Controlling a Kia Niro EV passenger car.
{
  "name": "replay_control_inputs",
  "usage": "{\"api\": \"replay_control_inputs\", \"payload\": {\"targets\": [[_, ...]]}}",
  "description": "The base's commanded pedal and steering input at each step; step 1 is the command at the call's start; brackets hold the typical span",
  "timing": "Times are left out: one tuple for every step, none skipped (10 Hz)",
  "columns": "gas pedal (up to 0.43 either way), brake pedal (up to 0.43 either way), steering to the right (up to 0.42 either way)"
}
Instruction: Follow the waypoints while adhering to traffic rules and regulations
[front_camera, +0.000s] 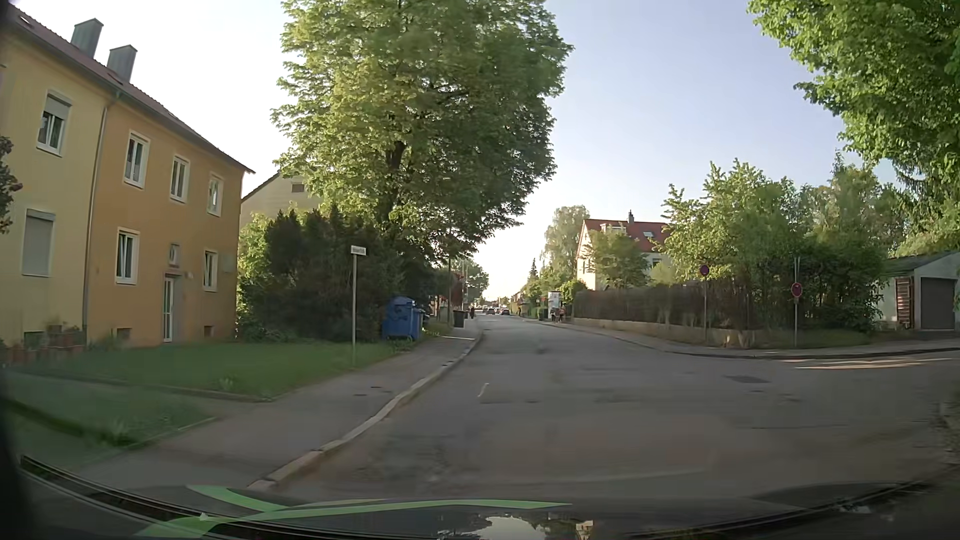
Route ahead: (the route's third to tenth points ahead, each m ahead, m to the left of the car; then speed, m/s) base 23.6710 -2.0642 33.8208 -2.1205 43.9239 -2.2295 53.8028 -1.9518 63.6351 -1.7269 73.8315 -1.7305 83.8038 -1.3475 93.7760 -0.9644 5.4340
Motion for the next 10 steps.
{"api": "replay_control_inputs", "payload": {"targets": [[0.000,0.000,0.035],[0.000,0.000,0.039],[0.000,0.000,0.042],[0.000,0.000,0.043],[0.000,0.000,0.043],[0.000,0.000,0.044],[0.098,0.000,0.045],[0.110,0.000,0.049],[0.110,0.000,0.050],[0.110,0.000,0.047]]}}
